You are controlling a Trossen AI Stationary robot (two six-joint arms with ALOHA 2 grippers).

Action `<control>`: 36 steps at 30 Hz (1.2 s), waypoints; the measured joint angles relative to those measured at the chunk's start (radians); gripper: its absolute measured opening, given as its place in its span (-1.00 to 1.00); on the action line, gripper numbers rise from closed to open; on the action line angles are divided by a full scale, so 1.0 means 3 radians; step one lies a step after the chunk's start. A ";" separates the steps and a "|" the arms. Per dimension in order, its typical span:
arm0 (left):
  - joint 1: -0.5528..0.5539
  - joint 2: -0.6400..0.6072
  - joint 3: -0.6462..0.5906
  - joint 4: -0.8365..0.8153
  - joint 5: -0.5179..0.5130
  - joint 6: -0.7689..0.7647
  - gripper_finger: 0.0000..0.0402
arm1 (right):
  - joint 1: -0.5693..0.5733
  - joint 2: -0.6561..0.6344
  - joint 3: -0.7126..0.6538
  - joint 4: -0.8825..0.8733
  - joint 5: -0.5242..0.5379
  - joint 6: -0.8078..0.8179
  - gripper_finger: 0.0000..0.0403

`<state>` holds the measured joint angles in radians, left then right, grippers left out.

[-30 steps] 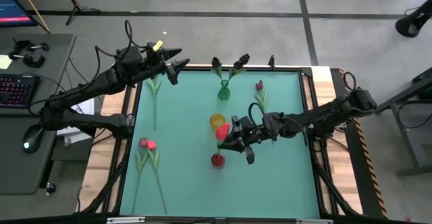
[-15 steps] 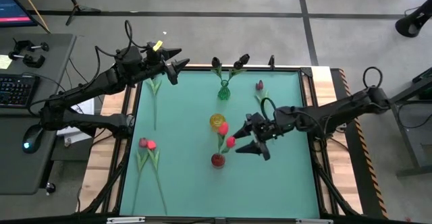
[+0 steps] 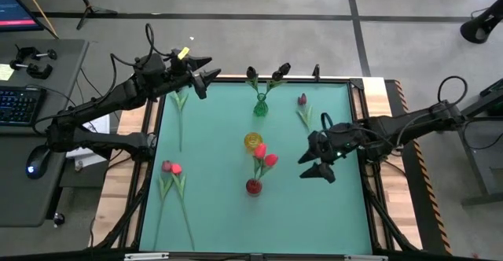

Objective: Sort flowers into vase by color
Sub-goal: Put the pink tulip into the red vase

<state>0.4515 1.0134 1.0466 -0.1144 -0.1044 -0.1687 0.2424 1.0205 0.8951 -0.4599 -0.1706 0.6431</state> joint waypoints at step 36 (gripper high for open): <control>-0.3843 0.1571 -0.0226 -0.3460 0.0155 -0.6590 0.42 | -0.0174 0.0023 0.0000 -0.2032 0.0703 0.1983 0.49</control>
<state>-0.7013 1.4846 0.9787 -1.1524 -0.0578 -2.1457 0.1902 1.0275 0.8951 -1.0695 0.0402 1.2380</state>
